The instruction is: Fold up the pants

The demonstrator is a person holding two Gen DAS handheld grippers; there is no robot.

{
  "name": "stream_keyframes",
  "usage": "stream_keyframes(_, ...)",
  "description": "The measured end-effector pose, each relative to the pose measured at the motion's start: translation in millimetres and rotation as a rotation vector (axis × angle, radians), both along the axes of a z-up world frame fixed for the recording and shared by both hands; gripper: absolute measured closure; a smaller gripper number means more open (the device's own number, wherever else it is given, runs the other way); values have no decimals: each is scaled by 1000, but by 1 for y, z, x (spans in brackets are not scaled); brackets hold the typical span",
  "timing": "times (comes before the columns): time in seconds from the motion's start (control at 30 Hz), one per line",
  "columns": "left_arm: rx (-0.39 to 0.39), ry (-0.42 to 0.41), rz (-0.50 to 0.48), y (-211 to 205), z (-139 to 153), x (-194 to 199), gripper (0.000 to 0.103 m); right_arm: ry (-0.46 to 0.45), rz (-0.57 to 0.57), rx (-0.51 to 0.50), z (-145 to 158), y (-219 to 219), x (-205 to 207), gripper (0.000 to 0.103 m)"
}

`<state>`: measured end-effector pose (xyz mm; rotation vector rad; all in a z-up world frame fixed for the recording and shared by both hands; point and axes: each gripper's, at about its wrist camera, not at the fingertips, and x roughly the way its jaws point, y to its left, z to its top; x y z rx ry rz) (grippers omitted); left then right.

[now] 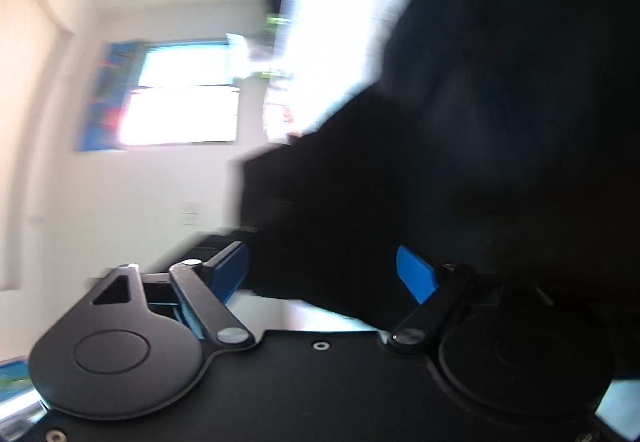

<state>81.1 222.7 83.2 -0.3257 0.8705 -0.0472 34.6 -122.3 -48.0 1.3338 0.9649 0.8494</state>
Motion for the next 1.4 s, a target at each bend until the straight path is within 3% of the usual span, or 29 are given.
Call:
stream_keyframes(0.07,10,-7,-14,-8,6,-2,87,-31,-36,36,6,-15,-3,16)
stream_keyframes(0.17,26,-18,-33,-23,12,-3,86,-31,-76,-42,4,-39,2,21)
stream_keyframes(0.23,32,-21,-40,-33,14,-3,86,-43,-57,-132,2,-46,5,51)
stream_keyframes(0.27,32,-22,-48,-40,13,-2,86,-44,-26,-175,0,-46,6,58)
stream_keyframes(0.33,34,-20,-52,-51,10,1,87,-64,5,-269,-2,-43,5,87)
stream_keyframes(0.37,37,-16,-56,-56,9,3,87,-83,11,-306,-2,-44,2,90)
stream_keyframes(0.53,48,0,-79,-75,5,5,87,-198,-10,-384,23,-31,13,90)
stream_keyframes(0.6,57,4,-78,-79,4,5,87,-151,71,-429,8,-9,28,90)
stream_keyframes(0.63,59,6,-78,-81,5,5,87,-85,127,-444,-6,2,35,101)
stream_keyframes(0.7,58,0,-79,-84,8,2,87,-70,138,-427,-12,5,35,98)
stream_keyframes(0.8,61,-17,-94,-91,15,-2,87,-141,110,-350,3,-13,24,98)
stream_keyframes(0.97,151,-51,-149,-124,17,-5,87,-122,17,-327,4,-64,13,98)
stream_keyframes(1.13,139,-49,-240,-170,1,-7,87,-151,-66,-269,12,-125,-11,98)
stream_keyframes(1.2,131,-33,-268,-189,-12,-4,87,-158,-83,-296,13,-142,-17,92)
stream_keyframes(1.3,130,7,-295,-212,-36,2,87,-77,-84,-350,-6,-156,-14,75)
stream_keyframes(1.37,137,27,-299,-222,-46,3,87,-4,-66,-316,-24,-164,-14,81)
stream_keyframes(1.4,138,29,-301,-226,-48,3,87,-10,-73,-289,-23,-169,-18,78)
